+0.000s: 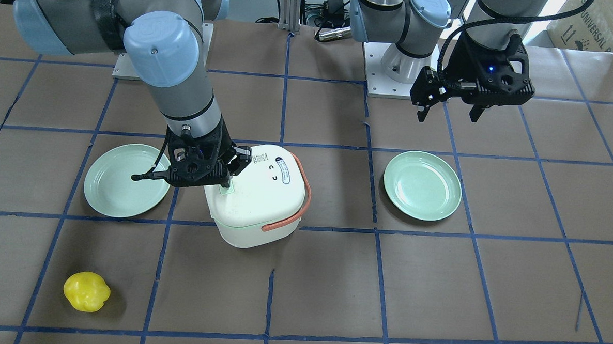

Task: Press rice cooker button
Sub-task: 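Lower the right gripper and press down on the green button, then lift the right gripper away as the cooker lid springs open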

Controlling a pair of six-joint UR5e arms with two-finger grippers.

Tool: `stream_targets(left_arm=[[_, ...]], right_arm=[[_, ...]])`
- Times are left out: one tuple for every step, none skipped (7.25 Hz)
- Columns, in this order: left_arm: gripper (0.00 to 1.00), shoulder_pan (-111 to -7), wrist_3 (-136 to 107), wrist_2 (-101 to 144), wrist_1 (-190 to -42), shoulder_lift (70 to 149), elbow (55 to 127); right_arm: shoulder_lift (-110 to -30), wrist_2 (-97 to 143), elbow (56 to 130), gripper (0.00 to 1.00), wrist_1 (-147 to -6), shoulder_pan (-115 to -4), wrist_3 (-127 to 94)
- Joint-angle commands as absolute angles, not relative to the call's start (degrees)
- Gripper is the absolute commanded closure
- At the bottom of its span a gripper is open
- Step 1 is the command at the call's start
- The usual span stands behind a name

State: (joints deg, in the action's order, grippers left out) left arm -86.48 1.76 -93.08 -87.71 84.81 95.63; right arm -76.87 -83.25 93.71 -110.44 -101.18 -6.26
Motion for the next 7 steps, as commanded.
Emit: stream_targets(left_arm=[[0.0,-86.5,1.8,-93.1,-87.7,84.8,95.6],[0.0,-86.5,1.8,-93.1,-87.7,84.8,95.6],[0.0,-86.5,1.8,-93.1,-87.8,84.8,95.6],[0.0,-86.5,1.8,-93.1,-87.8,84.8,95.6],[0.0,-86.5,1.8,-93.1,-87.7,84.8,95.6],[0.0,-86.5,1.8,-93.1,-87.7,84.8,95.6],[0.0,-86.5,1.8,-93.1,-87.7,84.8,95.6]], right_arm=[[-77.7,-83.6,91.3,0.31,-106.5,-101.2,-6.3],[-77.9,-83.5,89.8,0.04,-104.3,-101.2,-6.4],[-78.0,-83.6,88.3,0.01,-102.4,-101.1,-6.4],[-78.7,-83.6,85.8,0.0,-99.4,-100.9,-6.4],[-79.4,-84.0,83.3,0.0,-96.9,-100.6,-6.4],[-80.4,-84.3,81.2,0.0,-94.6,-100.0,-6.5],[-81.5,-84.5,80.2,0.0,-93.5,-98.5,-6.5]])
